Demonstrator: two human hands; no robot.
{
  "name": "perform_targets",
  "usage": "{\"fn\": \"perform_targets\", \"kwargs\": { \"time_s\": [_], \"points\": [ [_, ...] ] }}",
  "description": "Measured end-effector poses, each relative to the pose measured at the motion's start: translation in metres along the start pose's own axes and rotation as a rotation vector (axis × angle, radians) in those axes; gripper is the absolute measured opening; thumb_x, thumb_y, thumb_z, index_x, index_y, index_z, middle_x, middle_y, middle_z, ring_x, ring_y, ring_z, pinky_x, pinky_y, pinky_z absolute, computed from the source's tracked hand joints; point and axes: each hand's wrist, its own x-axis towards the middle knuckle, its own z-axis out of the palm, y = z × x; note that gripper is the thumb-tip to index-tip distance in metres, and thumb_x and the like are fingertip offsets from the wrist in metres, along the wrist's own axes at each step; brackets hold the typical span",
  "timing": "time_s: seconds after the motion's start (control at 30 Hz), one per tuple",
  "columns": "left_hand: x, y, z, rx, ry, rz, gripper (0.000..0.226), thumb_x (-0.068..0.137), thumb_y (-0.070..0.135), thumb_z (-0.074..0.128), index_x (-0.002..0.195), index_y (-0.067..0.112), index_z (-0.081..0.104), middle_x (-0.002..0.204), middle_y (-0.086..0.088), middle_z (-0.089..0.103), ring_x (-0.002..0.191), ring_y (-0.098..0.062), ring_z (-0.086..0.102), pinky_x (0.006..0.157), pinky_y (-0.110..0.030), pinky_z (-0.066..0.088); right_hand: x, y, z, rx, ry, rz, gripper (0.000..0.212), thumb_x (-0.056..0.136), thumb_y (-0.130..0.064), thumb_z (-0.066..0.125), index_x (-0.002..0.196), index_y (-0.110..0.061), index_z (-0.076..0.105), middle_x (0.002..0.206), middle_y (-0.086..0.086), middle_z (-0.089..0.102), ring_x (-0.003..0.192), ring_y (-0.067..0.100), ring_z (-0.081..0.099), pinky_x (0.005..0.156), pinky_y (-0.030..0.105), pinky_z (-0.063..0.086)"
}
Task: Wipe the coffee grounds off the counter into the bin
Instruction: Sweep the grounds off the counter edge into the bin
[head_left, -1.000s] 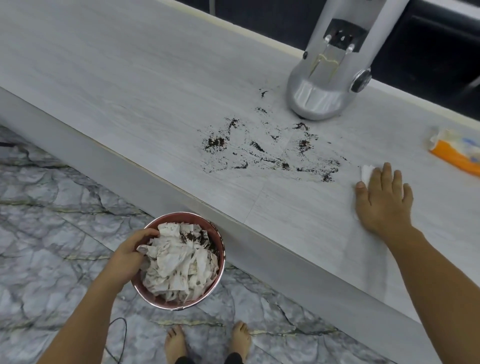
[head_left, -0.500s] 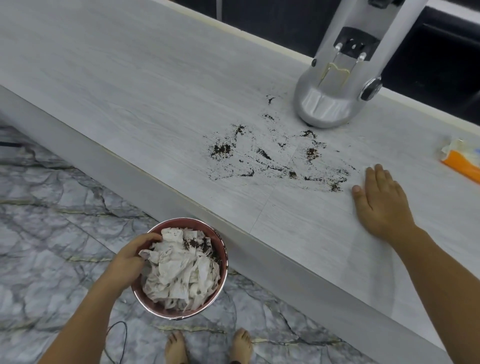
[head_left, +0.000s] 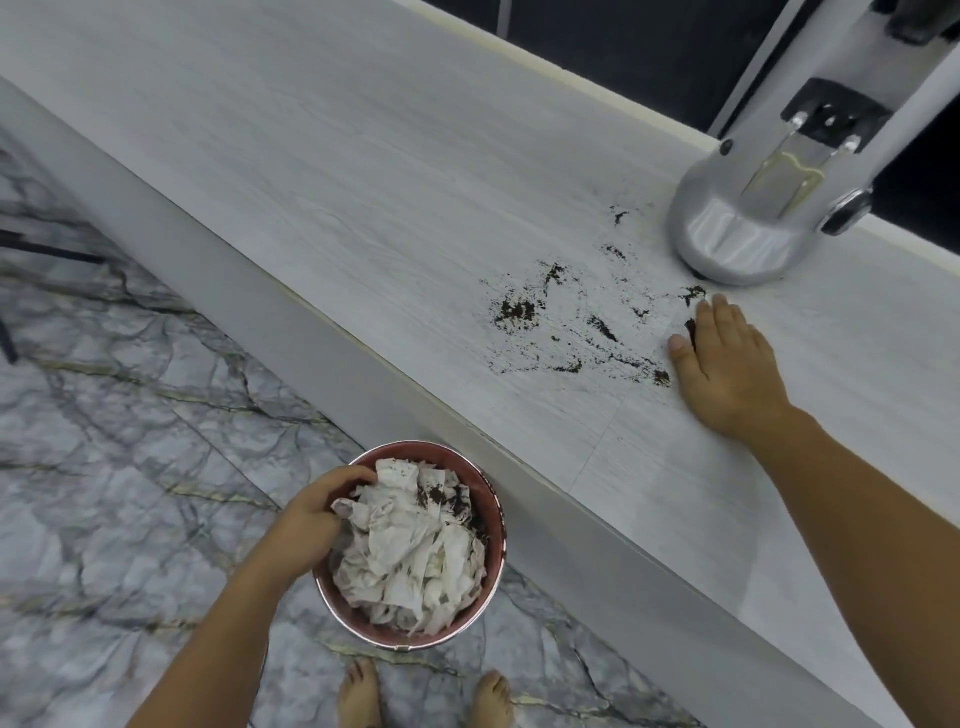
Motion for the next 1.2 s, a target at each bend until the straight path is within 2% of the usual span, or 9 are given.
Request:
{"fn": "perform_targets", "kwargs": {
  "time_s": [0.2, 0.3, 0.37, 0.57, 0.7, 0.87, 0.97, 1.1, 1.2],
  "points": [
    [0.009, -0.003, -0.007, 0.03, -0.022, 0.006, 0.078, 0.062, -0.03, 0.043, 0.106, 0.026, 0.072, 0.123, -0.003, 0.064, 0.115, -0.024, 0.058, 0.081, -0.035, 0.056, 0.024, -0.05, 0.005, 0.015, -0.017, -0.095, 0.076, 0.098, -0.061, 0.007, 0.156, -0.01, 0.012, 0.166, 0.011, 0.007, 0.152, 0.025, 0.004, 0.123, 0.046, 0.009],
    [0.011, 0.0, -0.01, 0.039, -0.026, -0.01, 0.078, 0.064, -0.029, 0.042, 0.105, 0.029, 0.073, 0.121, -0.001, 0.065, 0.11, -0.023, 0.061, 0.084, -0.049, 0.057, 0.032, -0.071, 0.007, 0.011, -0.04, -0.173, 0.075, 0.099, -0.06, 0.006, 0.156, -0.012, 0.009, 0.166, 0.008, 0.004, 0.153, 0.023, 0.001, 0.123, 0.044, 0.007],
    [0.011, 0.002, -0.013, 0.047, -0.037, -0.011, 0.077, 0.066, -0.028, 0.041, 0.105, 0.03, 0.072, 0.12, 0.0, 0.065, 0.107, -0.02, 0.062, 0.085, -0.051, 0.056, 0.035, -0.083, 0.007, 0.009, -0.055, -0.229, 0.074, 0.099, -0.059, 0.007, 0.157, -0.013, 0.008, 0.166, 0.007, 0.003, 0.153, 0.021, 0.0, 0.123, 0.043, 0.006],
    [0.011, 0.003, -0.014, 0.042, -0.033, 0.014, 0.078, 0.071, -0.026, 0.036, 0.097, 0.039, 0.071, 0.119, 0.001, 0.065, 0.103, -0.01, 0.061, 0.083, -0.036, 0.054, 0.046, -0.109, 0.007, -0.002, -0.07, -0.378, 0.071, 0.1, -0.058, 0.007, 0.157, -0.015, 0.007, 0.166, 0.004, 0.002, 0.153, 0.019, 0.0, 0.123, 0.041, 0.006],
    [0.013, 0.0, -0.013, 0.032, -0.04, 0.013, 0.077, 0.071, -0.027, 0.035, 0.104, 0.031, 0.072, 0.124, -0.002, 0.063, 0.113, -0.019, 0.06, 0.093, -0.045, 0.054, 0.049, -0.121, 0.008, -0.012, -0.079, -0.479, 0.068, 0.101, -0.056, 0.006, 0.157, -0.017, 0.006, 0.167, 0.0, -0.001, 0.152, 0.014, -0.003, 0.124, 0.041, 0.005],
    [0.014, -0.002, -0.013, 0.048, -0.028, 0.013, 0.075, 0.072, -0.026, 0.034, 0.107, 0.029, 0.071, 0.127, -0.003, 0.063, 0.113, -0.018, 0.06, 0.091, -0.038, 0.054, 0.041, -0.143, 0.008, 0.003, -0.104, -0.604, 0.068, 0.102, -0.055, 0.008, 0.157, -0.017, 0.006, 0.166, 0.001, -0.001, 0.152, 0.013, -0.003, 0.123, 0.041, 0.007],
    [0.014, -0.005, -0.013, 0.073, -0.024, 0.011, 0.076, 0.069, -0.023, 0.034, 0.104, 0.034, 0.071, 0.124, 0.002, 0.063, 0.11, -0.023, 0.061, 0.094, -0.051, 0.052, 0.025, -0.157, 0.009, -0.002, -0.12, -0.663, 0.068, 0.101, -0.055, 0.008, 0.157, -0.016, 0.006, 0.166, 0.002, 0.0, 0.152, 0.015, -0.002, 0.123, 0.042, 0.008],
    [0.012, -0.007, -0.012, 0.083, -0.016, 0.03, 0.079, 0.067, -0.022, 0.033, 0.101, 0.039, 0.071, 0.125, 0.003, 0.064, 0.117, -0.023, 0.06, 0.096, -0.049, 0.052, -0.003, -0.174, 0.009, -0.019, -0.125, -0.74, 0.068, 0.102, -0.053, 0.011, 0.157, -0.014, 0.008, 0.166, 0.005, 0.003, 0.153, 0.018, 0.001, 0.123, 0.042, 0.01],
    [0.011, -0.01, -0.012, 0.103, -0.015, 0.03, 0.079, 0.067, -0.018, 0.033, 0.107, 0.038, 0.071, 0.125, 0.005, 0.065, 0.111, -0.028, 0.063, 0.098, -0.058, 0.049, -0.028, -0.183, 0.009, -0.028, -0.144, -0.798, 0.067, 0.102, -0.052, 0.013, 0.157, -0.013, 0.008, 0.166, 0.005, 0.001, 0.153, 0.017, -0.001, 0.123, 0.039, 0.007]
  ]
}}
